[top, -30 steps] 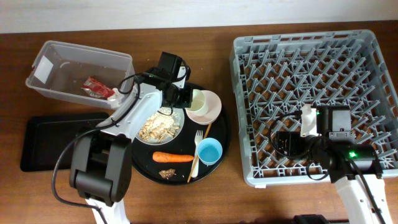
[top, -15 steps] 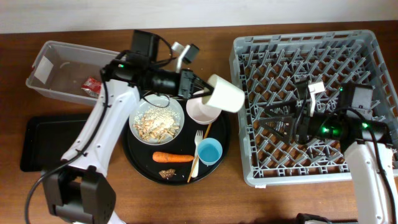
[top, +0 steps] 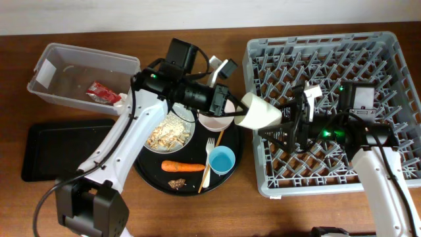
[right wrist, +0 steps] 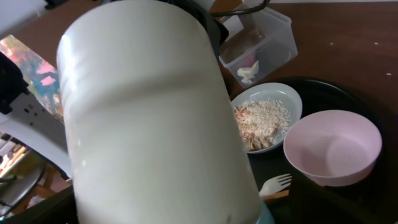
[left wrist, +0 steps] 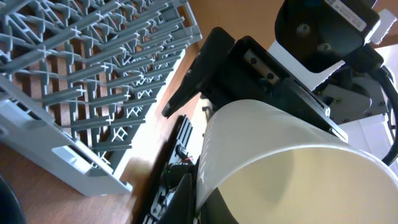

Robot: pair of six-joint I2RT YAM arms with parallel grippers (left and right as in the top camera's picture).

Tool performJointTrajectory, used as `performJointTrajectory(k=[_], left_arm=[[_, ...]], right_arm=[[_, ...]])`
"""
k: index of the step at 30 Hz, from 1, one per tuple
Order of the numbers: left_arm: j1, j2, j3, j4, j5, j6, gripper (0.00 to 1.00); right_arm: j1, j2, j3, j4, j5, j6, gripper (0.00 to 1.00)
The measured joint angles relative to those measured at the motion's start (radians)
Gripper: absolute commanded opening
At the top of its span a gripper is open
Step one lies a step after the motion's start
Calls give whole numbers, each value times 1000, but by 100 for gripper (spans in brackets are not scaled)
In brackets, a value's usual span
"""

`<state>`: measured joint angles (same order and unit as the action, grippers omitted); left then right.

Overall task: Sort waste into correct bins and load items into the dishwasher rack
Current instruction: 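Hand the white cup to the right gripper over the rack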

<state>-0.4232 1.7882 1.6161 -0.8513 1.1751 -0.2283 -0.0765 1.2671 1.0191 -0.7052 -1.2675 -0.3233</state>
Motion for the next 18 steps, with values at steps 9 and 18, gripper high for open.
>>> performJointTrajectory(k=[9,18], left_arm=[[3,0,0,-2,8,0,0],[12,0,0,-50,-185,1,37]], right_arm=[[0,2,0,116,-160,-1,65],[-1,4,1,50,43,168,50]])
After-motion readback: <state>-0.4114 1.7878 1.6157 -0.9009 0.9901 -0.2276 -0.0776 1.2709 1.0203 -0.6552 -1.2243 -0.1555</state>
